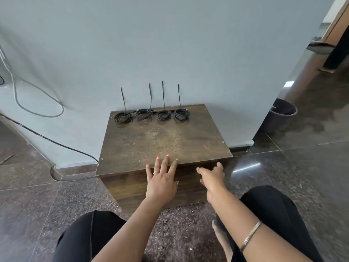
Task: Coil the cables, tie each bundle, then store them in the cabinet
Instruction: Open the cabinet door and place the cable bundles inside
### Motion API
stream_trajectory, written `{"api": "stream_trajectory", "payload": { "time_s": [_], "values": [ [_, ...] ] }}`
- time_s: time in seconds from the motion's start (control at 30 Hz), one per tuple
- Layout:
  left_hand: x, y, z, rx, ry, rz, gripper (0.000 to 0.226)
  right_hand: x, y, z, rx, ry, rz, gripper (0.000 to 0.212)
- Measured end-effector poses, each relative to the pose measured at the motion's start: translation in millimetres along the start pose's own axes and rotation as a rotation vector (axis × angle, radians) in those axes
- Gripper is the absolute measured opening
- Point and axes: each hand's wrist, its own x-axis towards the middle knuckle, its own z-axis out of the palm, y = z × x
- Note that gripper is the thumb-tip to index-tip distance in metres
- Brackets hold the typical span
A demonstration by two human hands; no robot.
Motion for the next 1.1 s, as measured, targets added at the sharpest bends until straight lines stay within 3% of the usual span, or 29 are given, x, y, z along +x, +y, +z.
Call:
{"api": "stream_trajectory", "payload": {
  "time_s": [0.27, 0.53, 0.67, 0.8, 0.93, 1.03, 1.1],
  "values": [
    [-4, -10, 11, 0.129, -0.081, 0.054, 0.106, 32, -1, -17, 0.049, 0.094, 0.001, 0.098],
    [-4, -10, 8, 0.158, -0.154, 0.041, 0.108, 52, -5, -19, 0.200, 0.116, 0.058, 0.073],
    [-4, -8, 7, 0.194, -0.172, 0.027, 0.108, 44, 1, -29, 0.106, 0.131, 0.020, 0.066],
    [-5, -5, 5, 0.194, -0.185, 0.014, 0.102, 37, 5, -42, -0.221, 0.225, -0.095, 0.042],
    [-12, -4, 6, 0.191, -0.227, 0.007, 0.096, 29, 5, -60, -0.811, 0.214, -0.182, 0.039],
    [-20, -7, 8, 0.251, -0.252, 0.031, 0.087, 17, 9, -57, -1.272, 0.126, -0.479, 0.040],
    [-24, -9, 10, 0.256, -0.258, 0.037, 0.081, 8, 12, -48, -1.406, 0.047, -0.708, 0.041]
  ]
}}
